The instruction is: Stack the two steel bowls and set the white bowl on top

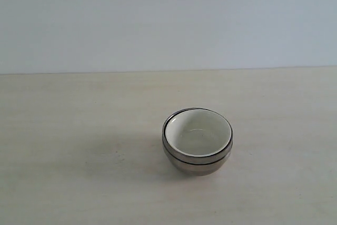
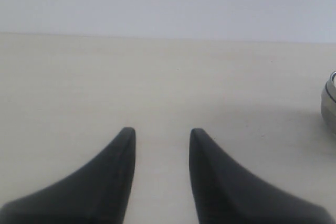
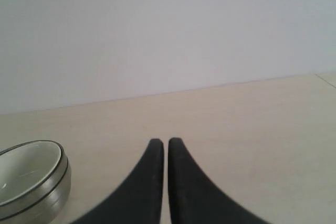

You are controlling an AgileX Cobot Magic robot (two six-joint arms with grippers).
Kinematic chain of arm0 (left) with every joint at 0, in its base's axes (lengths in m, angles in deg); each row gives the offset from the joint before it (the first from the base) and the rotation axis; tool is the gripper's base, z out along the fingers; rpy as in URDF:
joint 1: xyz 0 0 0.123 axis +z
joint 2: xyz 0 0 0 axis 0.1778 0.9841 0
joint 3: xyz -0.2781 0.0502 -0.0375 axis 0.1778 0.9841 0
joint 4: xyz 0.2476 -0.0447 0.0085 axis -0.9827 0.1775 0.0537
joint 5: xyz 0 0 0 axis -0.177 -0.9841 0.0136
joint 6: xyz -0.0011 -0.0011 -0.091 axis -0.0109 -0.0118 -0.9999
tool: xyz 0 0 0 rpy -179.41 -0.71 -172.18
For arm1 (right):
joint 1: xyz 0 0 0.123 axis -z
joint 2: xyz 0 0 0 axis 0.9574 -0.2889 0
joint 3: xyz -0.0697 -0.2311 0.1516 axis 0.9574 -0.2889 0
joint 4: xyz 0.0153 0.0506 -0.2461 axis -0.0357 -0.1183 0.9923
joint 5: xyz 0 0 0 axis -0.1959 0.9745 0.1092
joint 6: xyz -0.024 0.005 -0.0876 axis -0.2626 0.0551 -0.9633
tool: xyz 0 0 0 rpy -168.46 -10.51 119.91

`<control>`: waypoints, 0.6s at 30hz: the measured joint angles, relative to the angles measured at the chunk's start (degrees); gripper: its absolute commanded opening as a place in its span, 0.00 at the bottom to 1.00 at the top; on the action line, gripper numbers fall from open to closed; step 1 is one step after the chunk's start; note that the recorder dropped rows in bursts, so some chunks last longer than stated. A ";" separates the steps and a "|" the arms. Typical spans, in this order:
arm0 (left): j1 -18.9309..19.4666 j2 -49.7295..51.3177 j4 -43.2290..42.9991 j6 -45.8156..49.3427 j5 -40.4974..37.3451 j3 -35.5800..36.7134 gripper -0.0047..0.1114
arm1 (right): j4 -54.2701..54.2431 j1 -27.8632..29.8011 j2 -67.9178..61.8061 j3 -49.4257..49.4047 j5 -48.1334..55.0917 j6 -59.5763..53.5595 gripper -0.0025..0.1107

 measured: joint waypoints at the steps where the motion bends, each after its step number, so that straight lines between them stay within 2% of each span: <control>1: 0.00 0.00 0.00 0.00 0.00 0.00 0.32 | 0.00 0.00 0.00 -0.19 0.45 -0.13 0.02; 18: 0.00 0.00 0.00 0.00 0.00 0.00 0.32 | -0.23 0.00 0.00 -0.22 1.50 3.99 0.02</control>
